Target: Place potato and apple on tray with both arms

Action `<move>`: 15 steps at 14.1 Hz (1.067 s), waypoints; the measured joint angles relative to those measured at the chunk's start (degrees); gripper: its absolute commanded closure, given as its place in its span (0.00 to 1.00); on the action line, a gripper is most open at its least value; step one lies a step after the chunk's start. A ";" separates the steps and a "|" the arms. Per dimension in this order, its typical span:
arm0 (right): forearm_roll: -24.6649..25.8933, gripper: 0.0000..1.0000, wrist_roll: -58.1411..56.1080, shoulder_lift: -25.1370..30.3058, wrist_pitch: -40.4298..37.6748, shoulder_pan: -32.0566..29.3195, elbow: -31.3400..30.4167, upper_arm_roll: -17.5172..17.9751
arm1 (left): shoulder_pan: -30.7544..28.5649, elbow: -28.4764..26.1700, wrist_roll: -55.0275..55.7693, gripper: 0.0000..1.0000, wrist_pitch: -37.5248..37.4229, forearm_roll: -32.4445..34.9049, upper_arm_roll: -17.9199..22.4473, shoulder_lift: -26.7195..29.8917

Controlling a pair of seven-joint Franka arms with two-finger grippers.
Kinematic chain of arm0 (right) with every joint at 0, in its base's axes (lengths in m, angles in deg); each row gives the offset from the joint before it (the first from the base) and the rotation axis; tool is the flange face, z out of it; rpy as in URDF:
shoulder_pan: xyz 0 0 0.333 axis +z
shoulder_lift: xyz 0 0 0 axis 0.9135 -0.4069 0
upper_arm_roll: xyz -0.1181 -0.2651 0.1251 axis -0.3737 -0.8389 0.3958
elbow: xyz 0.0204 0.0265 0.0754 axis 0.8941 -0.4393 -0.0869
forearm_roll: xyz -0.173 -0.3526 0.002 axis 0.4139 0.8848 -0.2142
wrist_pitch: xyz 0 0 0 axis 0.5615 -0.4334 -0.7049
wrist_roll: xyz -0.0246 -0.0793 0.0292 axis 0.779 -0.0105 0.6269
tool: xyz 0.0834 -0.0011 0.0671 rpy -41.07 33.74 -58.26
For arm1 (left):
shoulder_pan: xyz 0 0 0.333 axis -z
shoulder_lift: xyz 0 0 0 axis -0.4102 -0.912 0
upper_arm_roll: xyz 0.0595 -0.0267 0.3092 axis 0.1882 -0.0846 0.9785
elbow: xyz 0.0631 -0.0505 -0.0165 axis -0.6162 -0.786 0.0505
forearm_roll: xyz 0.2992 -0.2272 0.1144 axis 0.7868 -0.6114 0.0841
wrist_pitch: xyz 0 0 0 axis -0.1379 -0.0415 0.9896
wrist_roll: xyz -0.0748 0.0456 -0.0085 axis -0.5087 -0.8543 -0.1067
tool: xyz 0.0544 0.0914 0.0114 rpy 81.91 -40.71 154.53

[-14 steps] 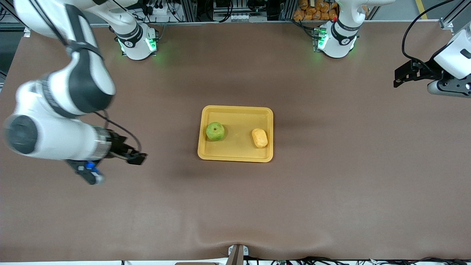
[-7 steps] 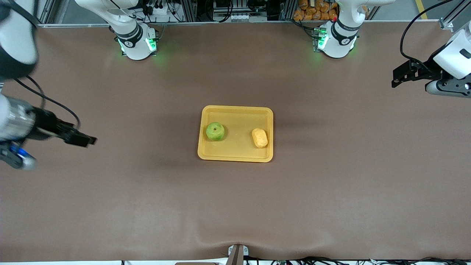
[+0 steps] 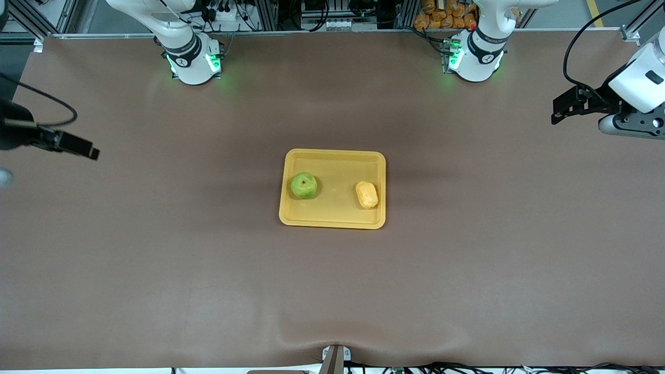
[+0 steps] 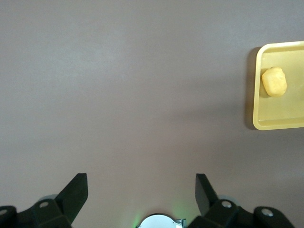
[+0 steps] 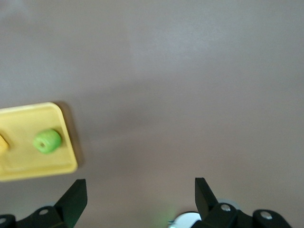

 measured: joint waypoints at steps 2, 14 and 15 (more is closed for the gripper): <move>0.14 0.00 -3.04 3.30 -0.06 -0.04 -3.20 -1.87 | 0.00 -0.05 0.00 0.00 0.00 0.00 -0.01 -0.01; 2.74 0.00 -13.23 20.64 11.22 2.01 -27.85 -7.20 | -0.03 -0.27 0.00 0.00 0.00 0.01 0.00 -0.14; 2.77 0.00 -13.23 20.63 11.46 2.09 -27.68 -7.19 | -0.03 -0.27 0.00 0.00 0.00 0.01 0.00 -0.14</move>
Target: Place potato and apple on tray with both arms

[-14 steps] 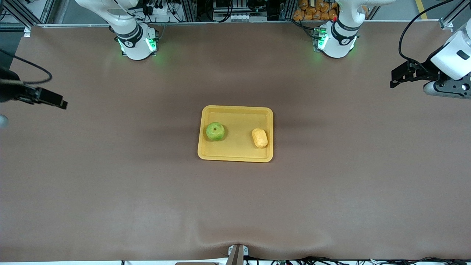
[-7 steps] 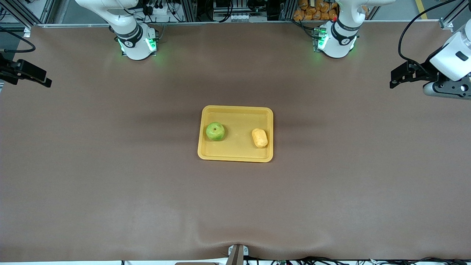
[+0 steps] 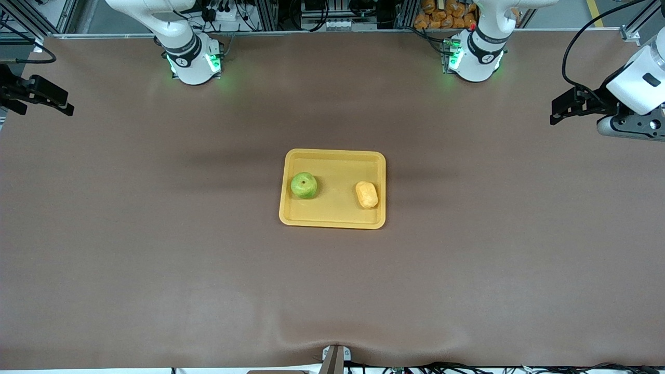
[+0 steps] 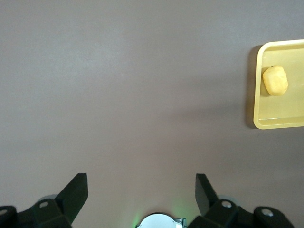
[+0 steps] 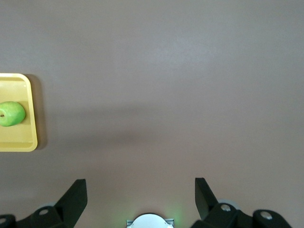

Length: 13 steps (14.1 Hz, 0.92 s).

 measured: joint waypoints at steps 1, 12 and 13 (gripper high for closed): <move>0.00 0.00 0.00 -0.04 0.19 0.02 0.09 0.03 | 0.00 0.00 0.00 0.00 0.00 0.00 0.01 0.00; 0.04 0.00 -2.28 -2.93 0.95 -0.11 4.37 -0.08 | -0.01 0.00 0.00 0.00 0.00 0.00 0.04 0.00; 0.10 0.00 -2.36 -2.93 0.95 -0.11 4.37 -0.11 | -0.01 0.00 0.00 0.00 0.00 0.00 0.04 0.00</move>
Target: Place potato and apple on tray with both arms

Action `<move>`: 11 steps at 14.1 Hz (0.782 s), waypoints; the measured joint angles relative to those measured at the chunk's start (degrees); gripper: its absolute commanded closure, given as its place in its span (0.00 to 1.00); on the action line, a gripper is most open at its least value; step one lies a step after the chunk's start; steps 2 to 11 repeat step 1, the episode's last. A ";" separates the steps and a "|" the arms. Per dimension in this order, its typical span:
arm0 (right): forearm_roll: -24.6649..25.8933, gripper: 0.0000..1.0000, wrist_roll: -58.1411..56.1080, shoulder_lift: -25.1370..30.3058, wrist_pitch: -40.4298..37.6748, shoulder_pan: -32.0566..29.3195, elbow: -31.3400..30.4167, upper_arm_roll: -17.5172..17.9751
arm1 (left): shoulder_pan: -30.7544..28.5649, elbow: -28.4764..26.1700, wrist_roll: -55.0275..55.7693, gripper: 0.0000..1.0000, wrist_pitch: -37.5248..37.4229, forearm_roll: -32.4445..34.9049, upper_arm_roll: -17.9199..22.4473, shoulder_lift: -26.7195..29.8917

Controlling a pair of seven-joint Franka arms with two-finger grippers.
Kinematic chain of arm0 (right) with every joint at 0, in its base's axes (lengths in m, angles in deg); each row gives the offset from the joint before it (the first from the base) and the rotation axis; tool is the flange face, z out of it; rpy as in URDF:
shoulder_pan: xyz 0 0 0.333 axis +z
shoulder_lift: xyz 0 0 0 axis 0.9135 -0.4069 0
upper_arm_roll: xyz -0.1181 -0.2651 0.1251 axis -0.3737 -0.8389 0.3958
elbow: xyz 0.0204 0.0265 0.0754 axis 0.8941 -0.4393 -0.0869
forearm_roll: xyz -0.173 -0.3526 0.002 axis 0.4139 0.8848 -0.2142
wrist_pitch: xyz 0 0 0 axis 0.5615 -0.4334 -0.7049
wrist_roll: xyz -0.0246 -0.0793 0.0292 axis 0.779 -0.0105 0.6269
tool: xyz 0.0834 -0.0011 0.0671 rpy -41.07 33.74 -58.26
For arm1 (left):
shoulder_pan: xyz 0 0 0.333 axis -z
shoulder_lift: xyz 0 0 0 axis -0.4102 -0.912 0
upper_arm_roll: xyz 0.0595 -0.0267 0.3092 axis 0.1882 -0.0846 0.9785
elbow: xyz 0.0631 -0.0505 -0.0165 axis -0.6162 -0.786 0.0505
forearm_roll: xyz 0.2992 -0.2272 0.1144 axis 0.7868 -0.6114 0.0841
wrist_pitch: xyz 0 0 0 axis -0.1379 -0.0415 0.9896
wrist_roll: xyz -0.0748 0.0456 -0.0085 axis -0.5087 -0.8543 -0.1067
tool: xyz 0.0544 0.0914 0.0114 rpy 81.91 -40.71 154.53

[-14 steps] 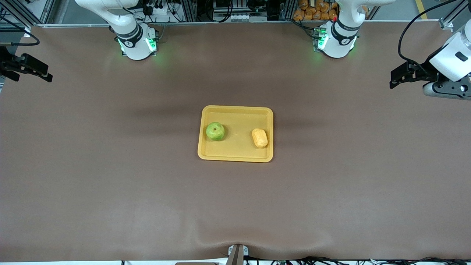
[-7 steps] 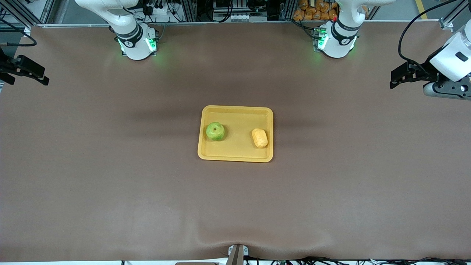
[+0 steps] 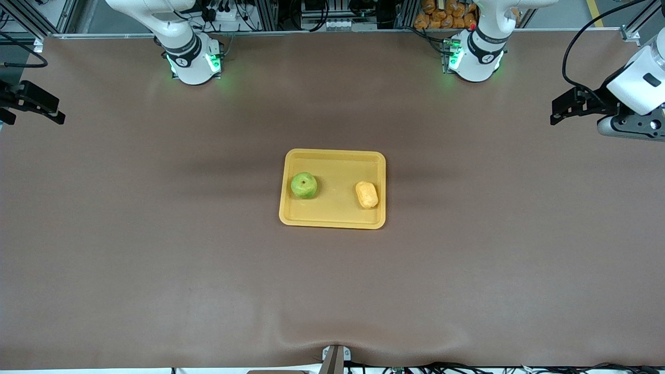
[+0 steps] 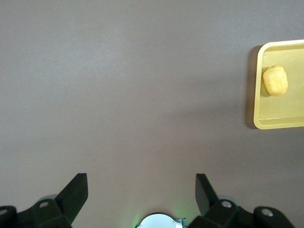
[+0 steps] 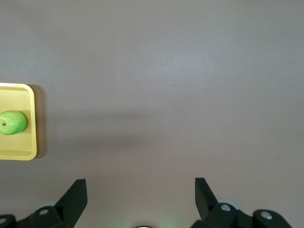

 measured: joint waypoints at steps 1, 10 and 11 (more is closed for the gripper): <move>0.07 0.00 -0.04 0.00 0.00 -0.01 0.00 -0.07 | 0.00 0.00 0.00 0.00 0.00 0.00 0.00 0.00; 0.07 0.00 -0.04 0.00 0.00 -0.01 0.00 -0.07 | 0.00 0.00 0.00 0.00 0.00 0.00 0.00 0.00; 0.07 0.00 -0.04 0.00 0.00 -0.01 0.00 -0.07 | 0.00 0.00 0.00 0.00 0.00 0.00 0.00 0.00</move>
